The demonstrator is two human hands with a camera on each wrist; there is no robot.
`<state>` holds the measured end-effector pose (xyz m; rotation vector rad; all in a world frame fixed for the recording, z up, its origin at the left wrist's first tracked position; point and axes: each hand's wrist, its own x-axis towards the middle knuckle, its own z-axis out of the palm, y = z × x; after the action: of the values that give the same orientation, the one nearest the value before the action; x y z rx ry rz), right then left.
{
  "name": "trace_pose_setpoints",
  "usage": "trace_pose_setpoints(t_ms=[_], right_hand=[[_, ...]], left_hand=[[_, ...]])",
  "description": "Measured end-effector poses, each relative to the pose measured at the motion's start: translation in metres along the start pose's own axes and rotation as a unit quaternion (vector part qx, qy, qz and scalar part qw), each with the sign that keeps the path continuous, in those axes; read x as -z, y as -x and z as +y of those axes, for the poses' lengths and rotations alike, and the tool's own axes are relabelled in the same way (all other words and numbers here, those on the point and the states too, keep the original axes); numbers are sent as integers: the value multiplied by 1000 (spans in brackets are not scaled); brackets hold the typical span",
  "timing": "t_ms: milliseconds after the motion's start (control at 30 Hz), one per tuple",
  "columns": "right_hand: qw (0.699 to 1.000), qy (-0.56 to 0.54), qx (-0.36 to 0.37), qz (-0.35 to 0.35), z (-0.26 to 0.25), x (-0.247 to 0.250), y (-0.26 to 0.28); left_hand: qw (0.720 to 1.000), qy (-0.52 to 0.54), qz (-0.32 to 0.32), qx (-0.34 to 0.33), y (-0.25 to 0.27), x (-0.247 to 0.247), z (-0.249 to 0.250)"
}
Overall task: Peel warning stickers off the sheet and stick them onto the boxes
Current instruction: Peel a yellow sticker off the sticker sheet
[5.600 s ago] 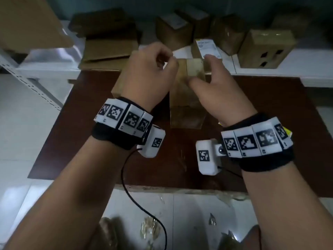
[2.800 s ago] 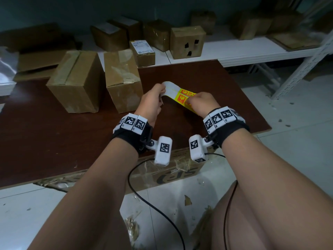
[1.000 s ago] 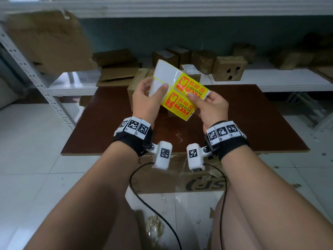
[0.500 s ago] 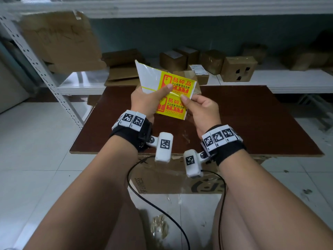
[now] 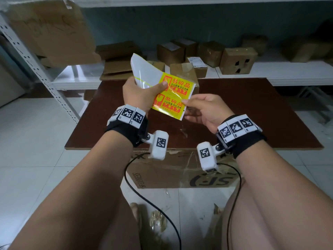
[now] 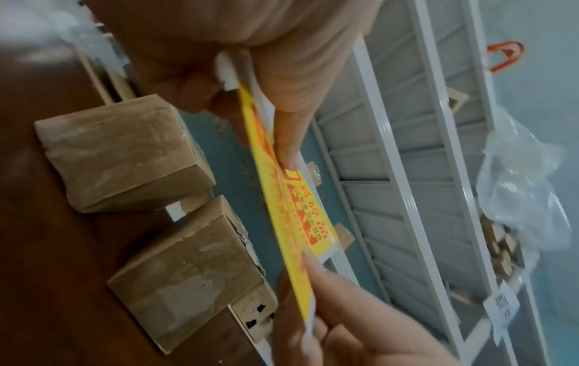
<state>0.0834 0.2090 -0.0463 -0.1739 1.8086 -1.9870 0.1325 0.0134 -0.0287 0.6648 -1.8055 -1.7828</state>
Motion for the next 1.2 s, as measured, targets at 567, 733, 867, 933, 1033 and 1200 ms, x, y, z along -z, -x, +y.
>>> trace_pose_setpoints(t_ms=[567,733,867,933,1033,1200], right_hand=[[985,-158,51,48,-6,-28,14],[992,-91,78,42,0,-27,14],[995,-70,64,11,1,-30,17],[995,-81,57,-2,-1,-31,17],[995,-82,50,-20,-2,-31,17],[994,-79,56,-46,-4,-33,17]], left_hand=[[995,-1,-91,-43,34,-10,4],[985,-54,-131,-94,26,1,-6],[984,-46,-138,-101,23,6,-8],[986,-33,-130,-99,20,9,-8],[988,-20,-118,-93,17,12,-11],[991,-2,-97,-92,14,13,-14]])
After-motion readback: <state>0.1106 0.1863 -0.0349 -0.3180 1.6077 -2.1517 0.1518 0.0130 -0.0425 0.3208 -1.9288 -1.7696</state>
